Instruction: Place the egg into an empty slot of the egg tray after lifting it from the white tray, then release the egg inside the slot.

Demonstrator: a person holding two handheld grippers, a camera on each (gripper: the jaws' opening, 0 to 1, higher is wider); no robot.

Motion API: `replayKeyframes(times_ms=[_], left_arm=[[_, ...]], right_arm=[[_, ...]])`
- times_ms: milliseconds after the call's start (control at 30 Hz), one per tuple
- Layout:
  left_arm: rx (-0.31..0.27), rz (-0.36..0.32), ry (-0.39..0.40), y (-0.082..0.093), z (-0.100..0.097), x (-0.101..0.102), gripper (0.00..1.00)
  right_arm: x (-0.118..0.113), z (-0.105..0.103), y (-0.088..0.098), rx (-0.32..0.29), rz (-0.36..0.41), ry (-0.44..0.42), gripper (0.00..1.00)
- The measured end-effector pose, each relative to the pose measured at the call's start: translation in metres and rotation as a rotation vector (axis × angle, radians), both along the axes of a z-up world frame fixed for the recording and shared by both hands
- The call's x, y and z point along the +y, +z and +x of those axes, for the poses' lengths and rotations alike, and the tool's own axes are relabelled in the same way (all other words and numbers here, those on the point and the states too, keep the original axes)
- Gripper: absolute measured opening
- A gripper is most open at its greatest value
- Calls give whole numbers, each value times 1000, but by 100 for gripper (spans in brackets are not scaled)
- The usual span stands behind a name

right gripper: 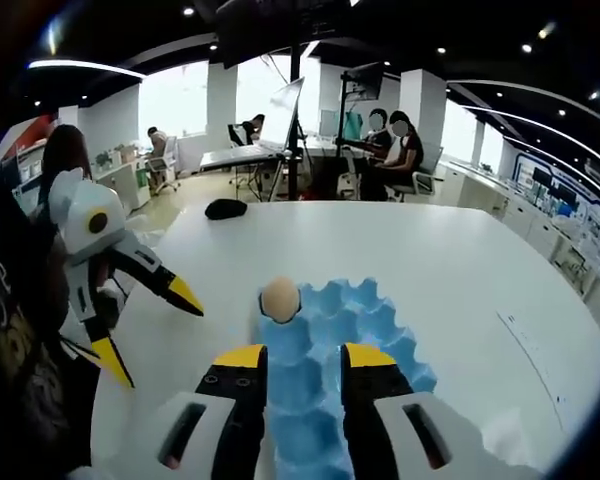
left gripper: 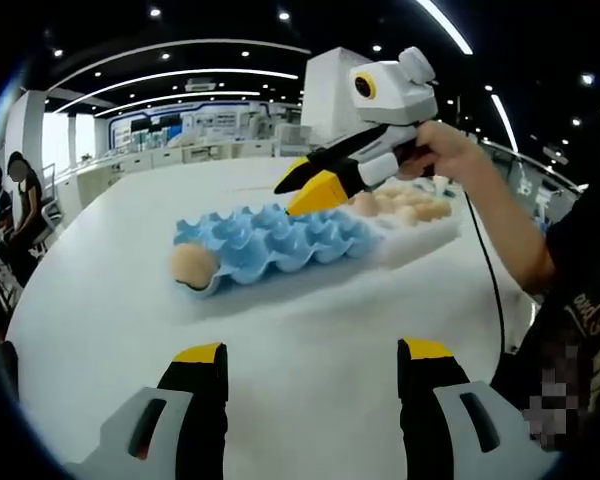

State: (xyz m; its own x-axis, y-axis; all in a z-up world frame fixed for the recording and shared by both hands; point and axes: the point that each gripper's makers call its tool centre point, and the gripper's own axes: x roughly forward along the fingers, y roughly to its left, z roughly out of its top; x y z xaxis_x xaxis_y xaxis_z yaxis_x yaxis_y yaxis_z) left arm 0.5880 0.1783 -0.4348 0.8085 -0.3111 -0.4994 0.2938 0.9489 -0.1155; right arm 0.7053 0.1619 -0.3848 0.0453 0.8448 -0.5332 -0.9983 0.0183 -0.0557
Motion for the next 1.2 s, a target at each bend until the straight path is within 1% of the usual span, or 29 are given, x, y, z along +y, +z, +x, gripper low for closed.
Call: replayKeyframes(times_ms=[300,800,900,933,967,1000,1200], left_arm=[[5,2,-27,-1,4,-8,70],[12,5,-74,-4,9,-26,70],[18,5,-80,-5,10,-29,70],[18,5,-82,-5,11,-30,70],[19,4,-87,-5,11,-31,70],[19,4,-90,-5,11,-32,70],[19,10,-105,-4,14,-37,70]], right_arm=[[-24,5,-7,-4,-20,-40,31],[-71,14,-10,-1,-11,-129,31],[-79,14,-15,3,-18,-140,31],[-82,19,-15,6,-20,-145,31],[-83,21,-16,7,-23,-147,31],[-87,15,-17,9,-24,-154,32],[-102,6,-17,9,-13,-185,32]])
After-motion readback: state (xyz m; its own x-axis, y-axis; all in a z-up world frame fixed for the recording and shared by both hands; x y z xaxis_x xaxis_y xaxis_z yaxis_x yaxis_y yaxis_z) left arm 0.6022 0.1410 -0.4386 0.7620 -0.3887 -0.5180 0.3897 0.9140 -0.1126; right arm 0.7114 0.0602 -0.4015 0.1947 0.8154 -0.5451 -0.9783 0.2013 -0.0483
